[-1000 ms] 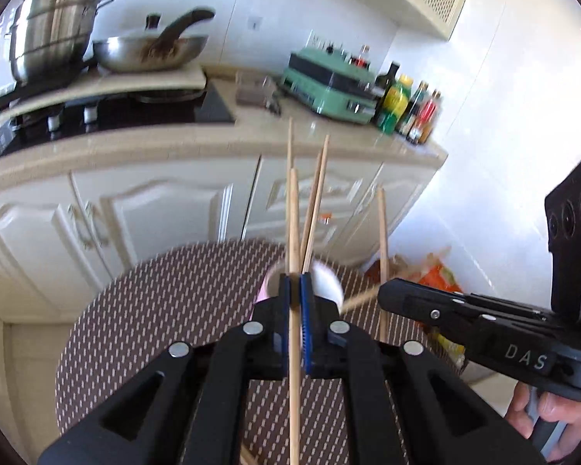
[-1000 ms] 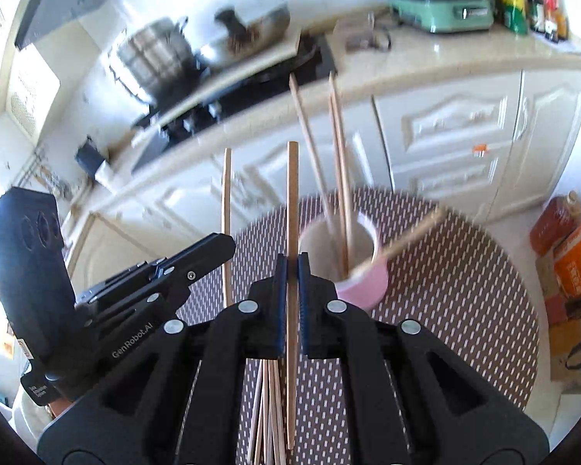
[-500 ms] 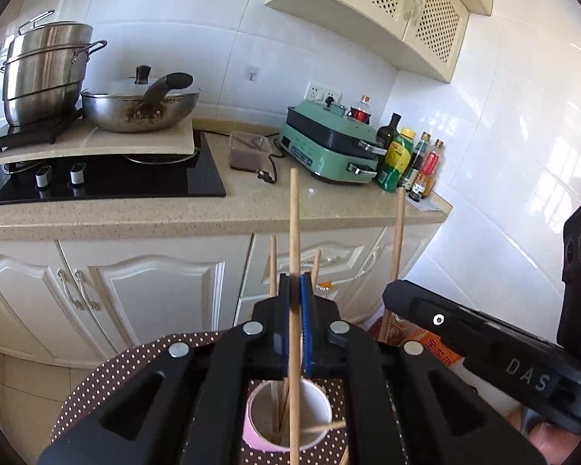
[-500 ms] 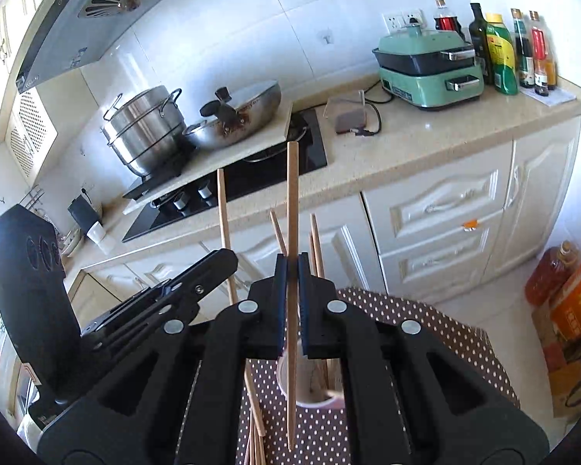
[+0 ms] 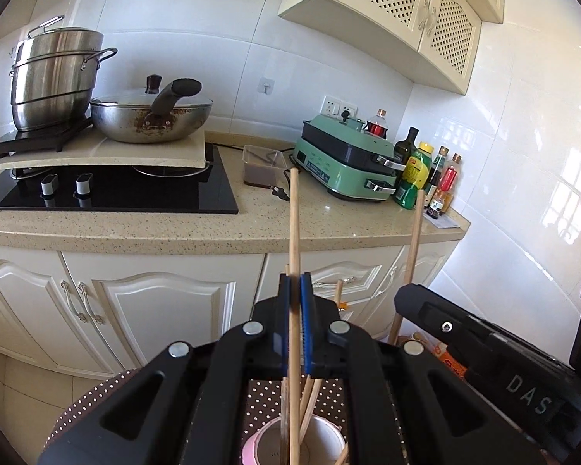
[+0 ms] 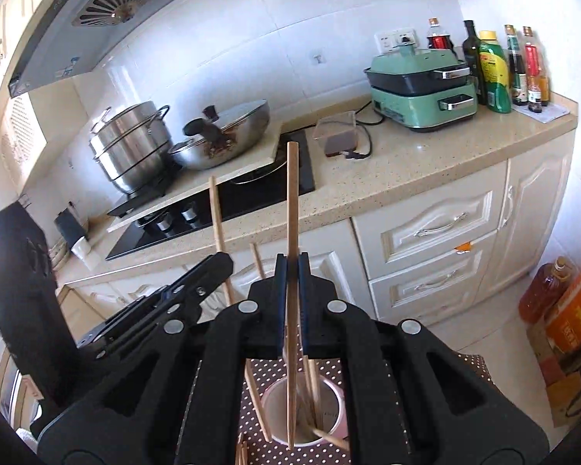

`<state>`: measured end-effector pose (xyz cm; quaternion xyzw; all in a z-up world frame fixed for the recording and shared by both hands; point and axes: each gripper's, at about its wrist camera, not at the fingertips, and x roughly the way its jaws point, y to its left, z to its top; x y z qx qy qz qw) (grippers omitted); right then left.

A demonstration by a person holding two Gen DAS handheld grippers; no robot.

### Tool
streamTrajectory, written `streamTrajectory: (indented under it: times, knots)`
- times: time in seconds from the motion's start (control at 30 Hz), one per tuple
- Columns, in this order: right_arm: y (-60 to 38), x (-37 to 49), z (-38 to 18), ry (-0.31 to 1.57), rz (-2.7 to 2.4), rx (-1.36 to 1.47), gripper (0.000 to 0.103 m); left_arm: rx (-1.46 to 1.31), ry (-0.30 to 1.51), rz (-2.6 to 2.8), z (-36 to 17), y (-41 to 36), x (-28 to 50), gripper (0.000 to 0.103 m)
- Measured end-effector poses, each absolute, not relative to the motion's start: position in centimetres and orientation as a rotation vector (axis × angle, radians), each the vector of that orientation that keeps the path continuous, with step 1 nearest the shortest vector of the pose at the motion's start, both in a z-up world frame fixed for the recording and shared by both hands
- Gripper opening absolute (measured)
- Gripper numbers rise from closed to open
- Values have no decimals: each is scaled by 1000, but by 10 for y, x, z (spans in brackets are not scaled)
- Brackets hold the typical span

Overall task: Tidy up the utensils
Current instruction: 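Lift both held chopsticks upright and carry them over the pink cup, then lower the chopsticks into the pink cup and open both grippers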

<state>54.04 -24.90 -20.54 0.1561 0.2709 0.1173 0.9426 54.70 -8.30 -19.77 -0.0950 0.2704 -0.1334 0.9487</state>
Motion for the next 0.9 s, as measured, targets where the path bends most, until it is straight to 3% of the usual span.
streamTrajectory:
  times: [0.9]
  knots:
    - [-233,527,-222,558,244,225,6,-203,523,-259,-208,-74,541,5]
